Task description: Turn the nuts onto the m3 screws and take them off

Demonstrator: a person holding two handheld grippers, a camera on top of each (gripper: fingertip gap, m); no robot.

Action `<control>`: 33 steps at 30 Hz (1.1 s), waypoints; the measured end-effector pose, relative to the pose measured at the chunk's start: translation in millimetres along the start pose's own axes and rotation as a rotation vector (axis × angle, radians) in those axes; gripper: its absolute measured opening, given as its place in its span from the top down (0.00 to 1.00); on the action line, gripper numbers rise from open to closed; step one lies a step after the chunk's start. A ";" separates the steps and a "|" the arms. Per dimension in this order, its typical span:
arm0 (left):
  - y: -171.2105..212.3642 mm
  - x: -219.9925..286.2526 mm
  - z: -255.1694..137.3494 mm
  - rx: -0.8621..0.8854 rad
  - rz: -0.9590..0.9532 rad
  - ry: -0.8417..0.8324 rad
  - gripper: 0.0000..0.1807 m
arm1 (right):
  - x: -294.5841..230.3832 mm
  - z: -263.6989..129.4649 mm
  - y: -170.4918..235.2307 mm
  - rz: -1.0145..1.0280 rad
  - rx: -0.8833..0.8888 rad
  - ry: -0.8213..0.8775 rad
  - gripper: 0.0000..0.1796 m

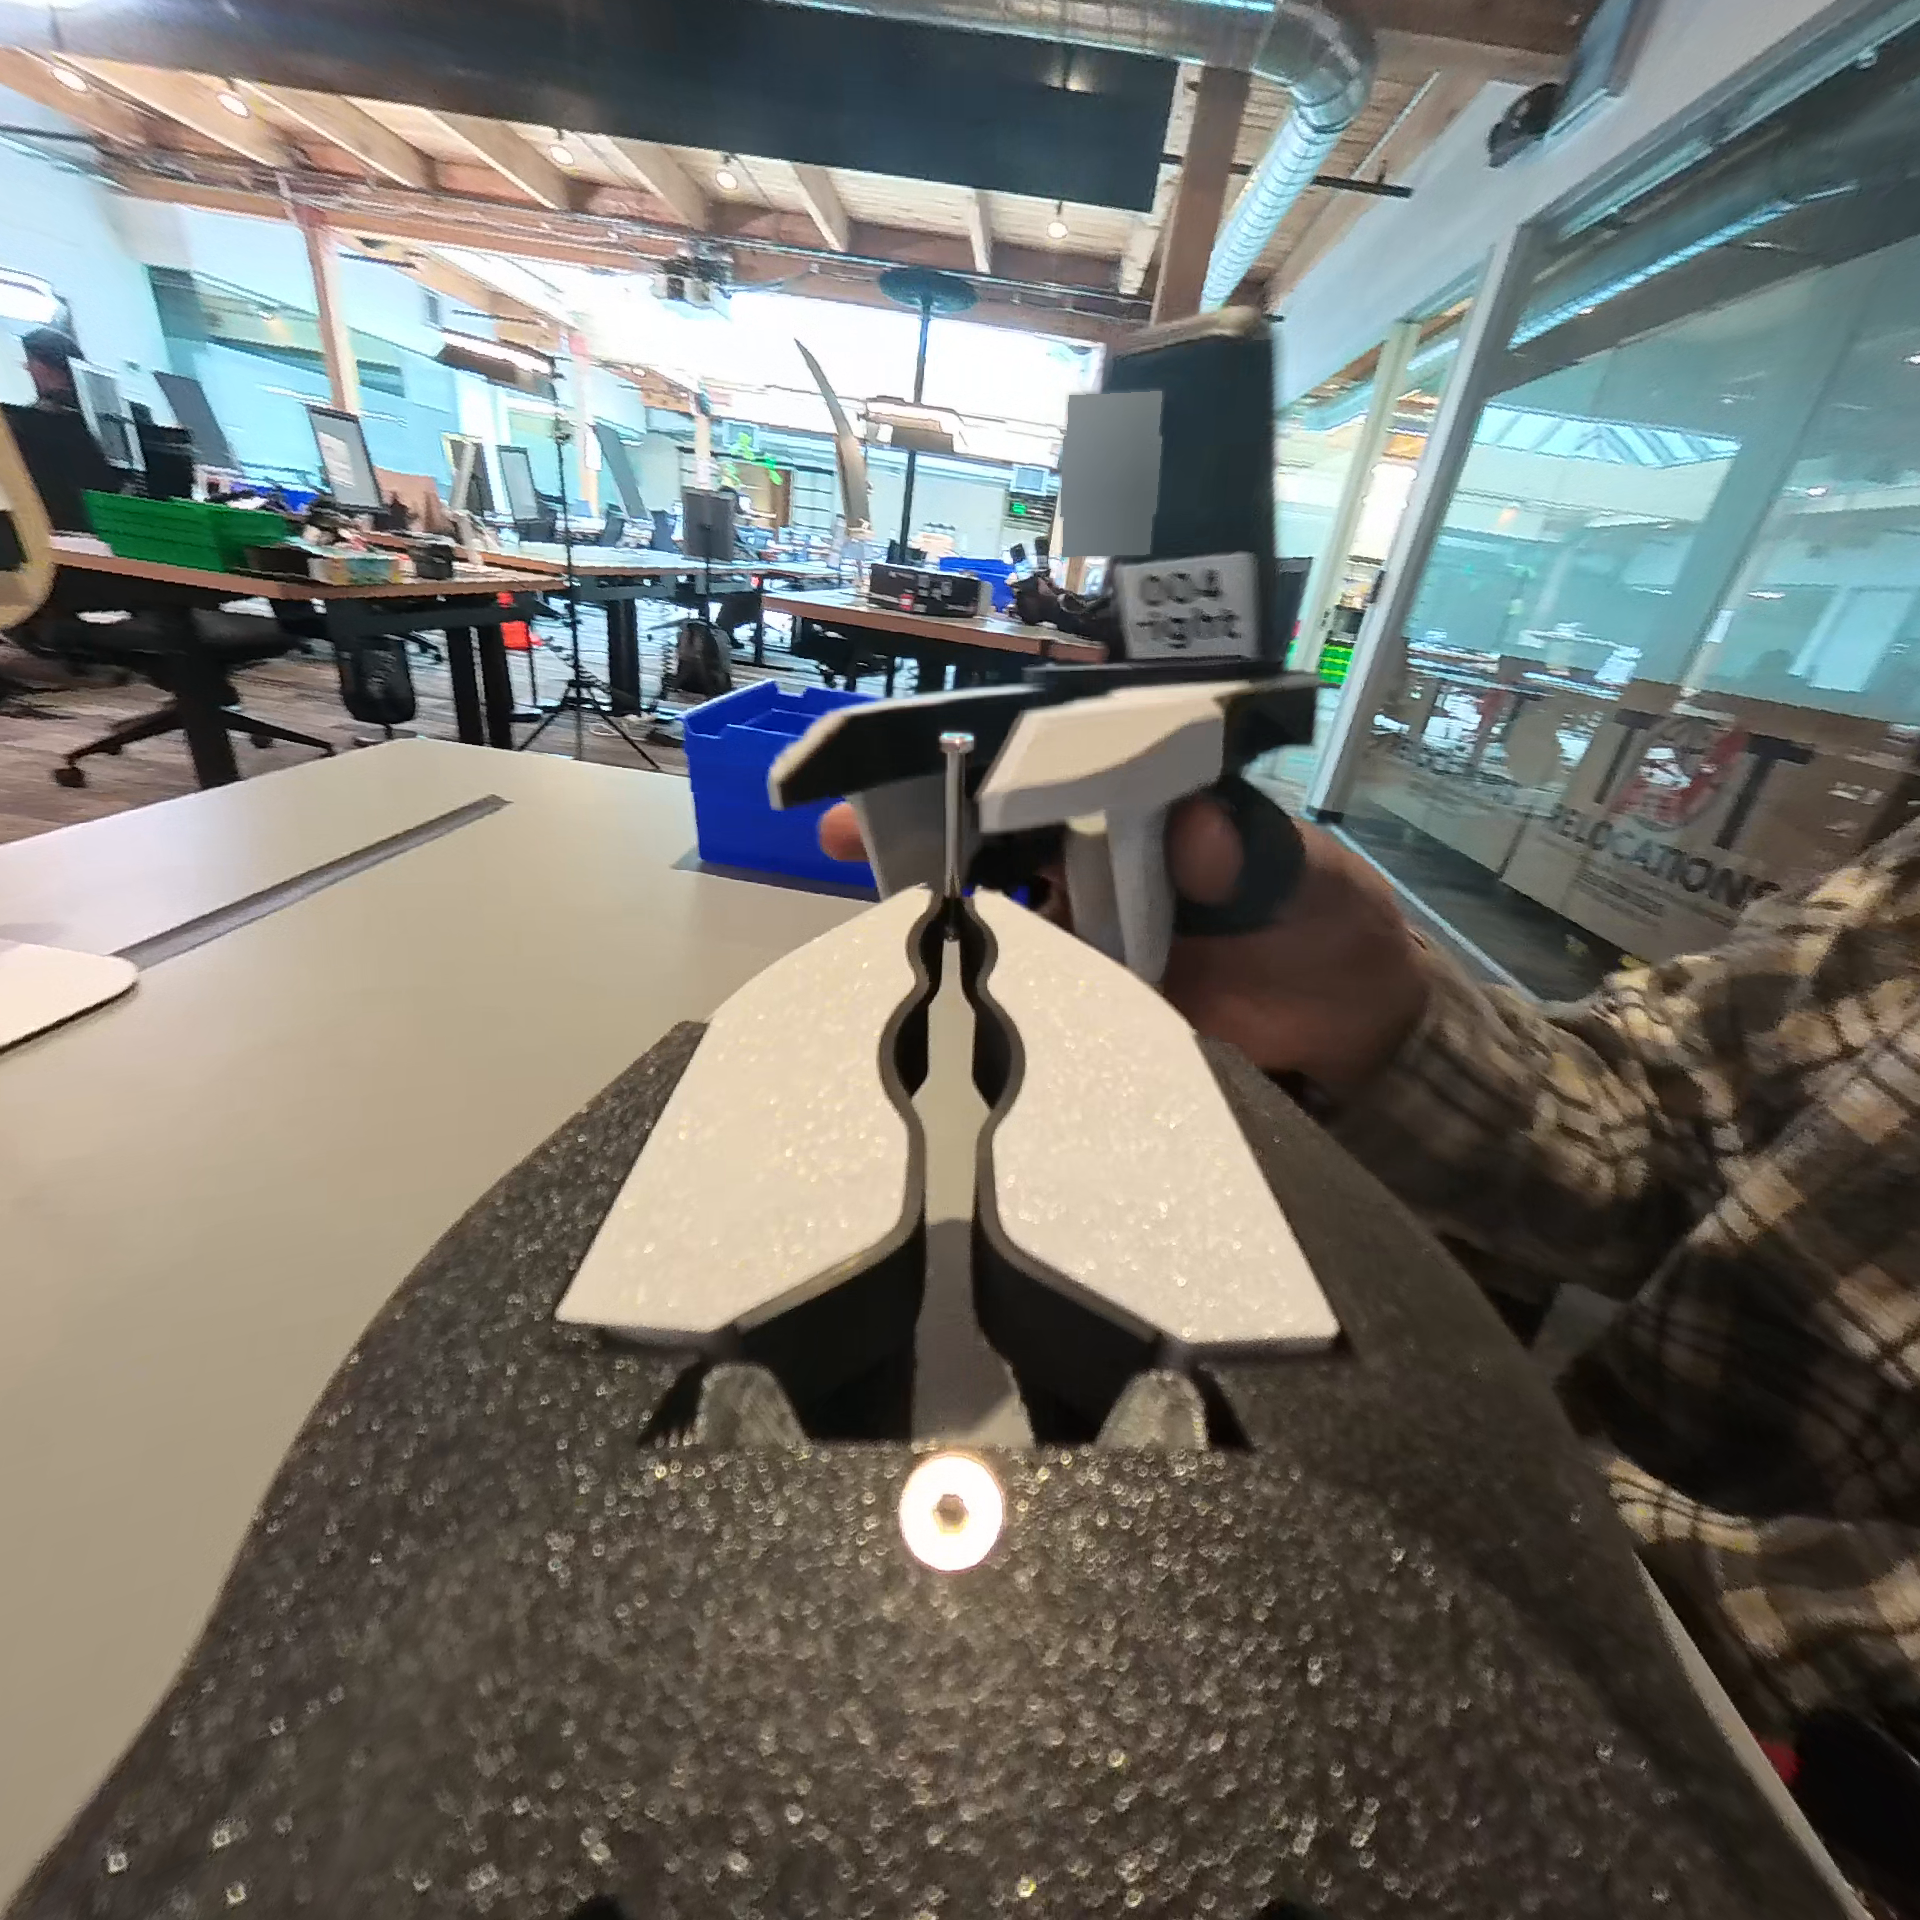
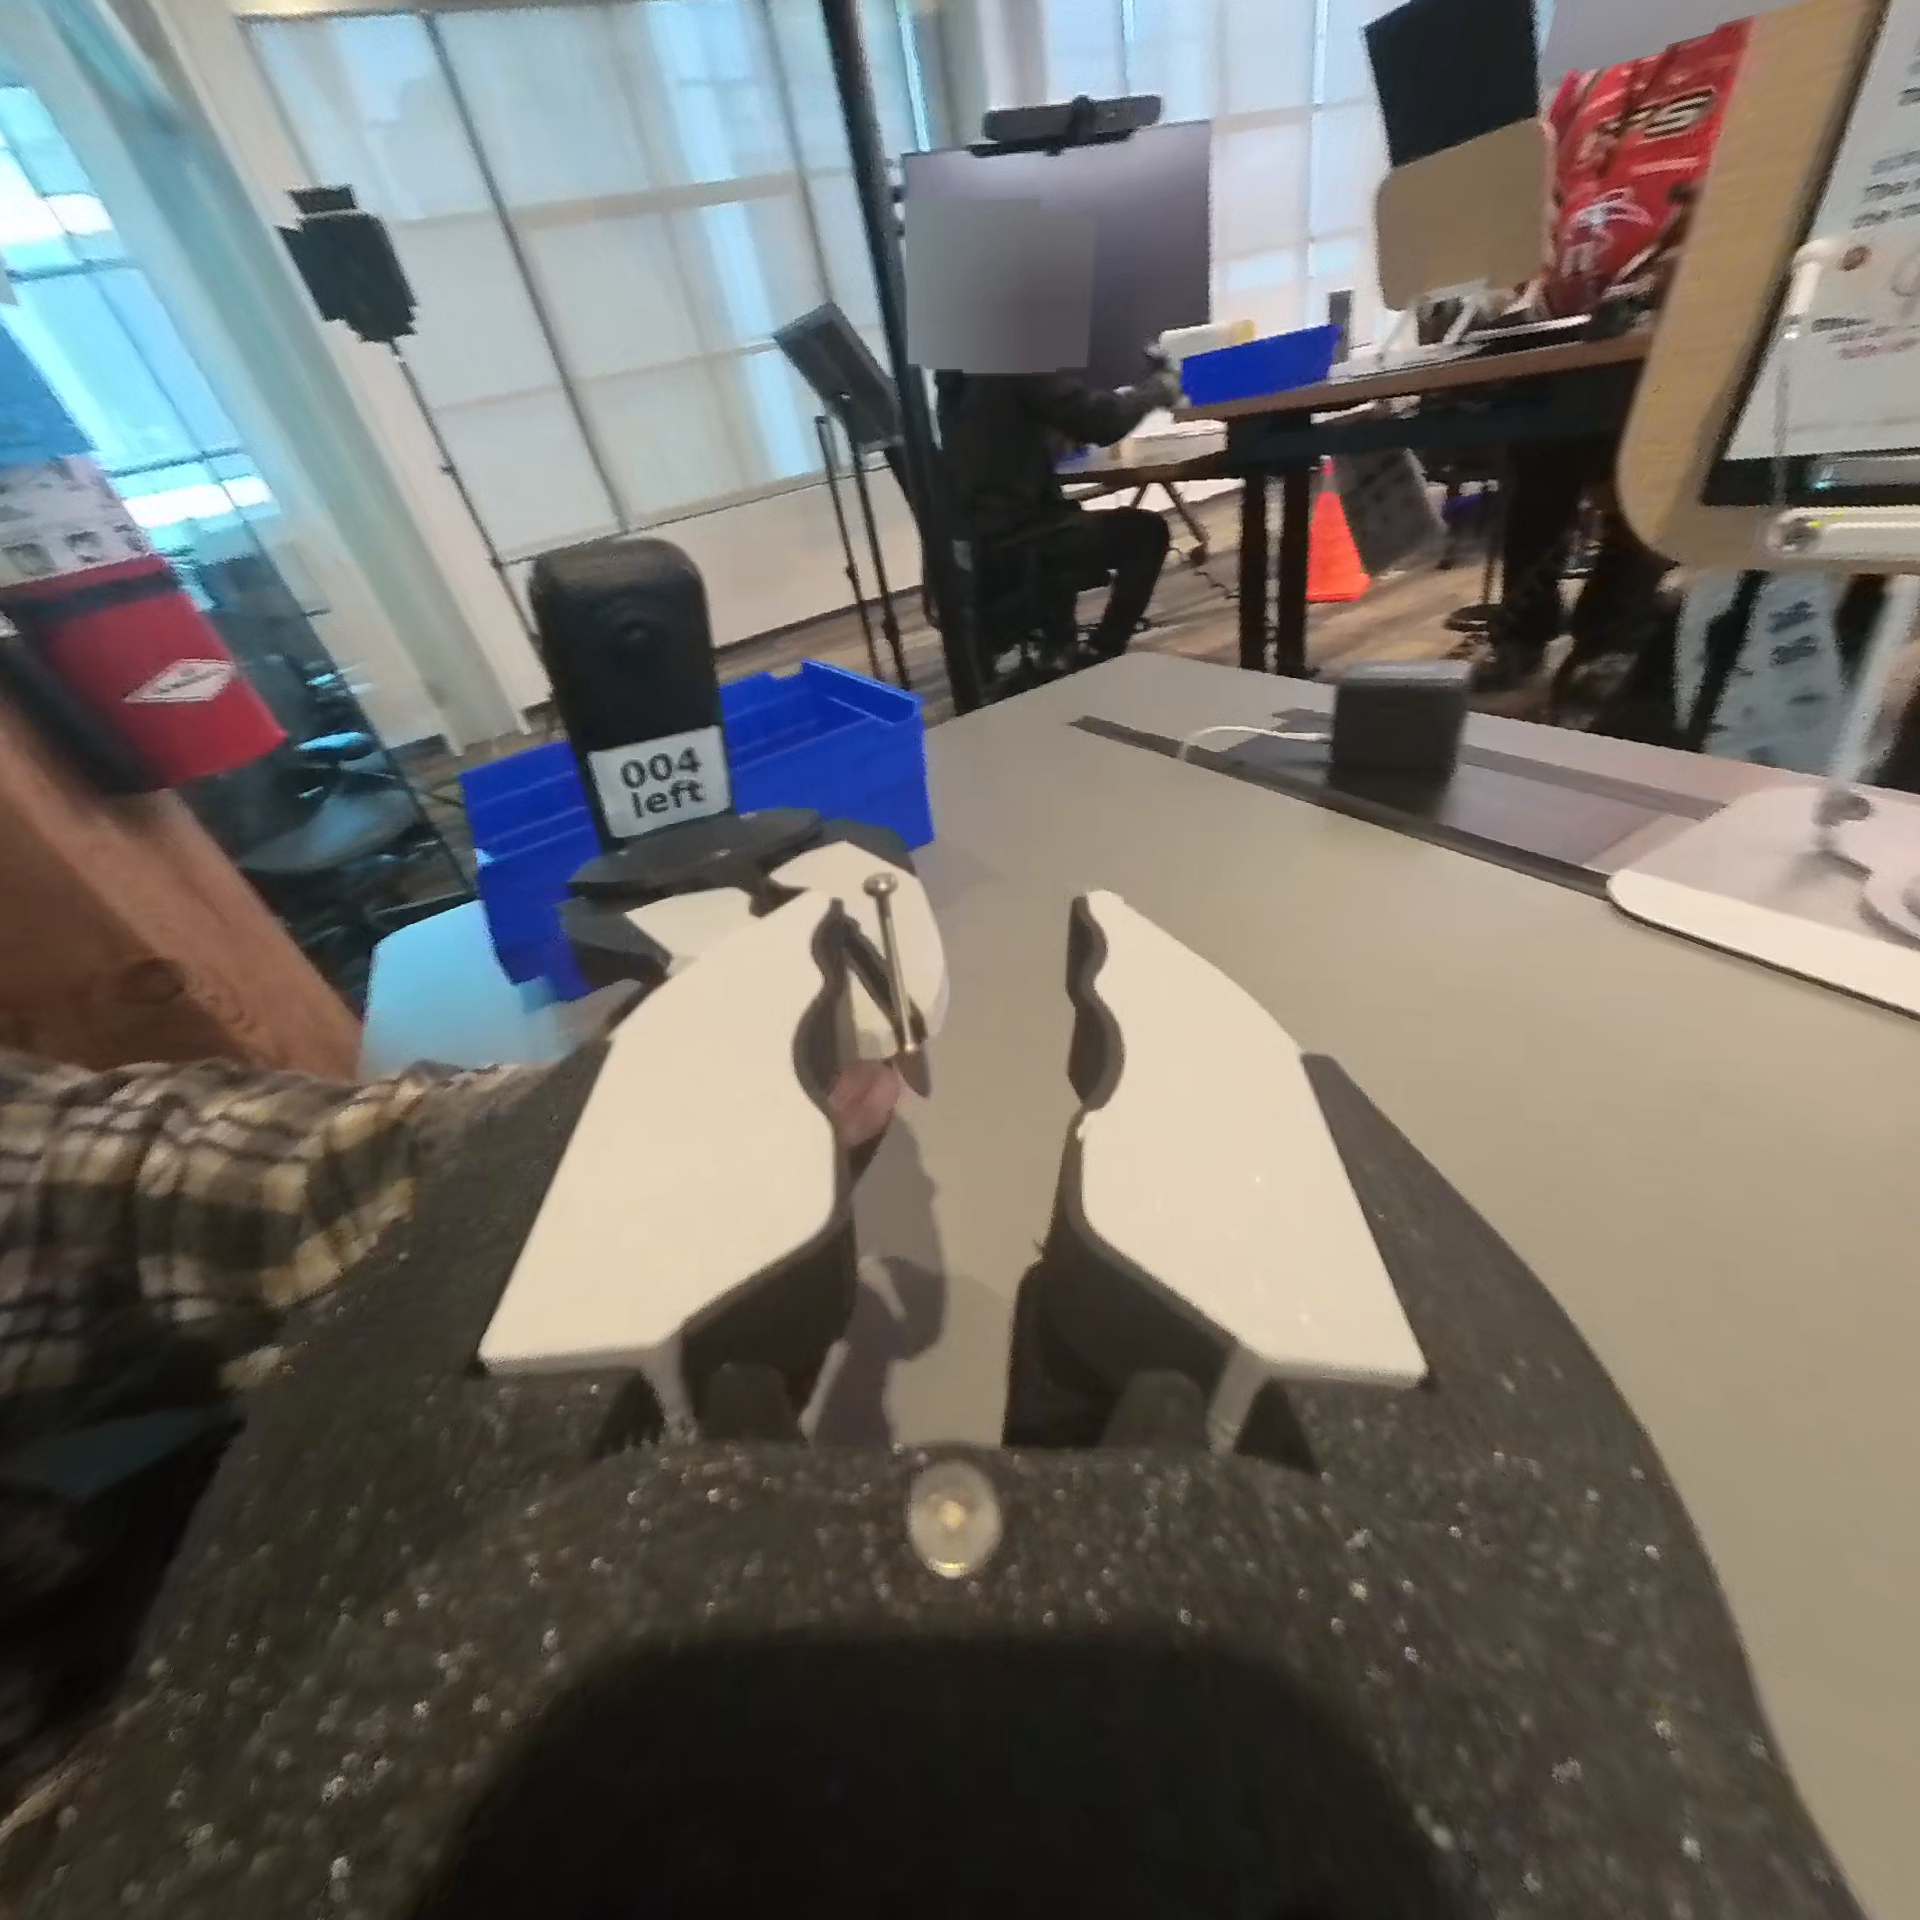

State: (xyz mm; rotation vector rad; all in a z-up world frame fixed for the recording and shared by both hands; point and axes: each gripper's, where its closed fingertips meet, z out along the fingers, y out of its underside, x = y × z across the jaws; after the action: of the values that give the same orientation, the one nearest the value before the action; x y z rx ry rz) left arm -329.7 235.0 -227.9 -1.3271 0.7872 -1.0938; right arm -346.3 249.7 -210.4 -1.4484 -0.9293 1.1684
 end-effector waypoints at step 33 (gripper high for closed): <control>-7.9 16.1 -0.3 0.039 -0.014 0.116 0.99 | -17.1 -7.1 -10.4 -0.011 0.011 -0.414 0.85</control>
State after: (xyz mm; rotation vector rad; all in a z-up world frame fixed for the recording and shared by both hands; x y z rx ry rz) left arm -326.0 220.5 -217.9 -1.2471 0.8386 -1.2002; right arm -343.1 233.7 -196.9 -1.2102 -1.2064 1.4950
